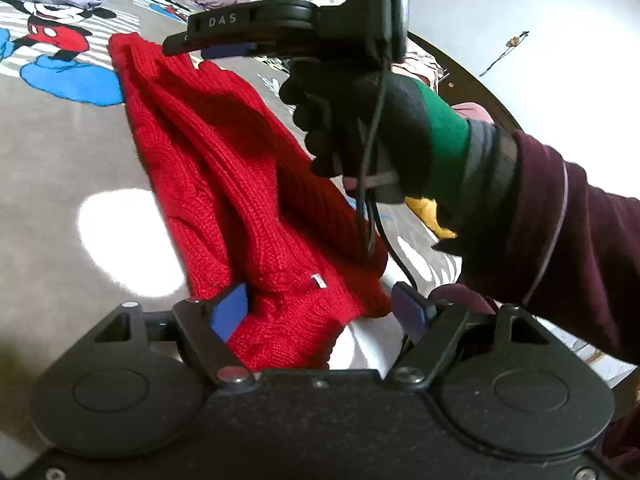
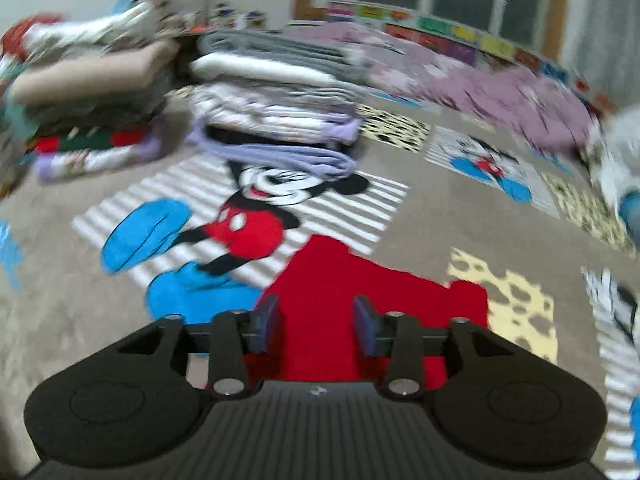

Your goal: Fold clothes

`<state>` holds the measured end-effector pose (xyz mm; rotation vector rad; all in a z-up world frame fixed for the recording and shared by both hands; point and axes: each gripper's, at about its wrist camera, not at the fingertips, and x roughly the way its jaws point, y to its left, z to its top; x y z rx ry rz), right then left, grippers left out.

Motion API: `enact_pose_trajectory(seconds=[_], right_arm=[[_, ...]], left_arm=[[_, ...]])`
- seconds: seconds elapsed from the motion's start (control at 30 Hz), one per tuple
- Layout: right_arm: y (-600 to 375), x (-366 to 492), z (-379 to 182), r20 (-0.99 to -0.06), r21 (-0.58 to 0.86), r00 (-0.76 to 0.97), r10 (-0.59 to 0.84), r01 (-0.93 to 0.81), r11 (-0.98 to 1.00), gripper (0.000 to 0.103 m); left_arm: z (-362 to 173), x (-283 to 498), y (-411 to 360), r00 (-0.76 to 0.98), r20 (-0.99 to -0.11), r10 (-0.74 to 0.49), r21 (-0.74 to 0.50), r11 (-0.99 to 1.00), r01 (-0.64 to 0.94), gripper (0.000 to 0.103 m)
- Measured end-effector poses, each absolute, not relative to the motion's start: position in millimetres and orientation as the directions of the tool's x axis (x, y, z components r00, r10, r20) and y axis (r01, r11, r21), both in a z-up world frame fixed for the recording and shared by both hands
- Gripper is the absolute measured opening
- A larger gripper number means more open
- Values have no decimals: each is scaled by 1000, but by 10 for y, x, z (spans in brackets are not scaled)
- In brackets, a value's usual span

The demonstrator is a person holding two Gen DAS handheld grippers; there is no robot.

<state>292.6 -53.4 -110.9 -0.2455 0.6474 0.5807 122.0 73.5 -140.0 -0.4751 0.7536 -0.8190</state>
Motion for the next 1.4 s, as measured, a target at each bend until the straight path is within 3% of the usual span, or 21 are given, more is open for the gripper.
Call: enact_pose_trajectory(seconds=[0.2, 0.23, 0.27, 0.3, 0.43, 0.6, 0.7, 0.9, 1.1, 1.27, 1.4], right_arm=[[-734, 3314, -1298, -705, 172, 547, 452, -486, 857, 48], [-764, 3316, -1320, -702, 203, 536, 469, -482, 853, 45], [-772, 3304, -1329, -698, 220, 525, 487, -490, 843, 30], [-778, 3291, -1336, -694, 236, 514, 504, -500, 834, 24], [-803, 3253, -1273, -670, 249, 523, 528, -511, 823, 15], [-956, 3339, -1258, -643, 274, 574, 508, -446, 852, 14], [-907, 3391, -1382, -693, 262, 530, 489, -447, 855, 15], [-1006, 3244, -1170, -615, 281, 576, 539, -478, 832, 33], [-961, 2707, -1033, -596, 144, 530, 604, -669, 729, 32], [-877, 2288, -1049, -605, 57, 473, 640, -777, 627, 31], [-733, 2199, -1368, -680, -16, 475, 558, -770, 638, 33]], left_arm=[[-1410, 1232, 750, 448, -410, -795, -641, 600, 478, 78], [-1414, 1233, 754, 447, -409, -796, -642, 599, 479, 78], [-1414, 1227, 757, 446, -408, -797, -643, 597, 479, 78], [-1410, 1220, 758, 445, -408, -797, -644, 597, 479, 78], [-1408, 1218, 769, 443, -402, -802, -656, 589, 471, 78], [-1448, 1243, 858, 429, -369, -824, -724, 545, 422, 78], [-1476, 1266, 896, 427, -351, -833, -757, 521, 395, 78], [-1468, 1270, 913, 434, -341, -834, -772, 512, 377, 78], [-1348, 1153, 1084, 479, -323, -816, -746, 531, 402, 78], [-1250, 1057, 1309, 555, -241, -796, -767, 507, 394, 78], [-1304, 1090, 1491, 632, -231, -740, -812, 504, 293, 79]])
